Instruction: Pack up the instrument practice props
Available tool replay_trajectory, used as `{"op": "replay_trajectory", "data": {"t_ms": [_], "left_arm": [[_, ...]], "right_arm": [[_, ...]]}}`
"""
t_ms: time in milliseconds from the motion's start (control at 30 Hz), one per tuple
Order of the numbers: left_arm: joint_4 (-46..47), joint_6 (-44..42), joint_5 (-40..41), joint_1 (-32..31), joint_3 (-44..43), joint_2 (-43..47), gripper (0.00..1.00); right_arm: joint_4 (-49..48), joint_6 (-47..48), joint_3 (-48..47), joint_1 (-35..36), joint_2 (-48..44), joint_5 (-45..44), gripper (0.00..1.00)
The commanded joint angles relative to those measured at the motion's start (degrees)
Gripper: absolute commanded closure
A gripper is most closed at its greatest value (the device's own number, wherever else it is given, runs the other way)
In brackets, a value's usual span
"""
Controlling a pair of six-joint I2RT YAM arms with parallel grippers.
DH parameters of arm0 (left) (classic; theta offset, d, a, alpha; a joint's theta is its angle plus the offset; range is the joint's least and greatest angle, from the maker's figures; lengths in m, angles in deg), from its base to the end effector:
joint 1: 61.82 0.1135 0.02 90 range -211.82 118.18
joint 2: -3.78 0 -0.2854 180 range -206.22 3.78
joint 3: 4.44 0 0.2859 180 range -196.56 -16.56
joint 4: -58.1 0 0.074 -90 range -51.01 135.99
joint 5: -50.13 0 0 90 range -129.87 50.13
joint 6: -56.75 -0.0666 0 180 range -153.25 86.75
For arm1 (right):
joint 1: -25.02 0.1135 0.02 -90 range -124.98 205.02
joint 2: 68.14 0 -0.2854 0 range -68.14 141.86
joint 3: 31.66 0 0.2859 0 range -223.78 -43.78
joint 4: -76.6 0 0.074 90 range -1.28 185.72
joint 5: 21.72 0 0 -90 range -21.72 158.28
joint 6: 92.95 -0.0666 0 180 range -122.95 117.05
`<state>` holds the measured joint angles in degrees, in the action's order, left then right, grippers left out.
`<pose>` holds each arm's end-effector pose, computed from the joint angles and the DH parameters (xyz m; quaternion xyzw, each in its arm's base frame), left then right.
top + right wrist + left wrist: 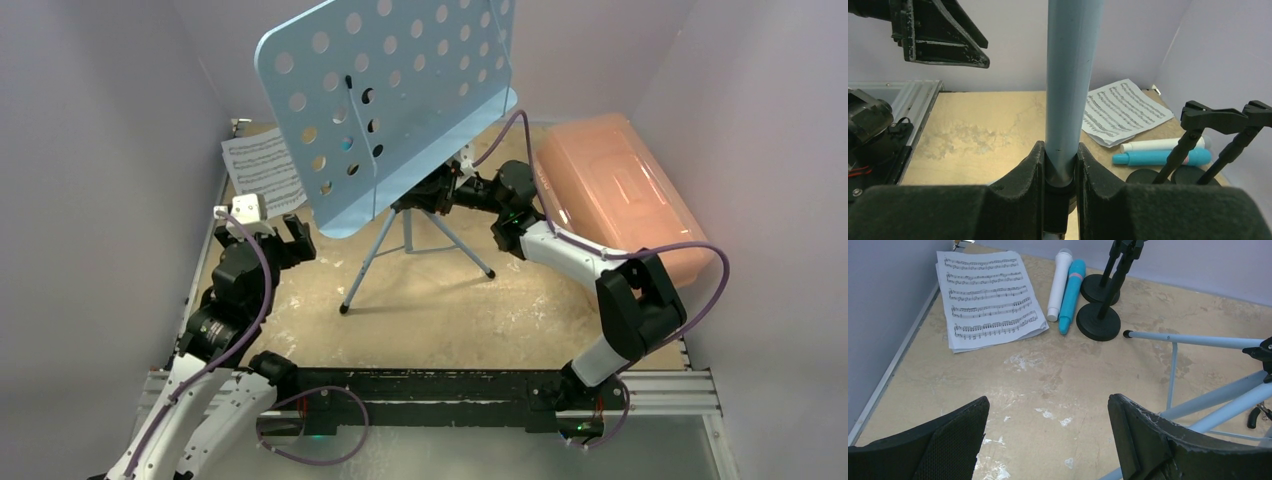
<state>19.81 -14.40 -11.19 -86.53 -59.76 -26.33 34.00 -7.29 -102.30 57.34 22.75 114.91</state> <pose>0.1594 -0.0382 0.3485 -0.1151 0.7655 -0.0435 0.6315 0.3150 0.2566 0.3454 -0.4426 0.4166 0.4491 0.6549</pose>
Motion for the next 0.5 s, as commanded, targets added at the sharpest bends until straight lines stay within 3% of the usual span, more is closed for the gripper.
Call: {"op": "replay_trajectory", "data": {"t_ms": [0, 267, 367, 467], "left_arm": [[3.2, -0.5, -3.8, 2.3, 0.6, -1.2, 0.12], [4.9, -0.4, -9.9, 6.6, 1.1, -2.8, 0.12], [5.3, -0.2, -10.8, 7.3, 1.2, -2.7, 0.12], [5.6, -0.2, -11.7, 8.0, 1.3, -2.9, 0.12]], "right_arm": [[-6.9, 2.4, -1.9, -0.7, -2.9, 0.9, 0.88], [-8.6, 2.4, 3.7, -0.6, -4.3, -11.4, 0.62], [-10.7, 1.4, 6.2, -0.7, -5.6, -17.5, 0.47], [-11.9, -0.4, 8.8, -0.5, -7.7, -21.6, 0.4]]}}
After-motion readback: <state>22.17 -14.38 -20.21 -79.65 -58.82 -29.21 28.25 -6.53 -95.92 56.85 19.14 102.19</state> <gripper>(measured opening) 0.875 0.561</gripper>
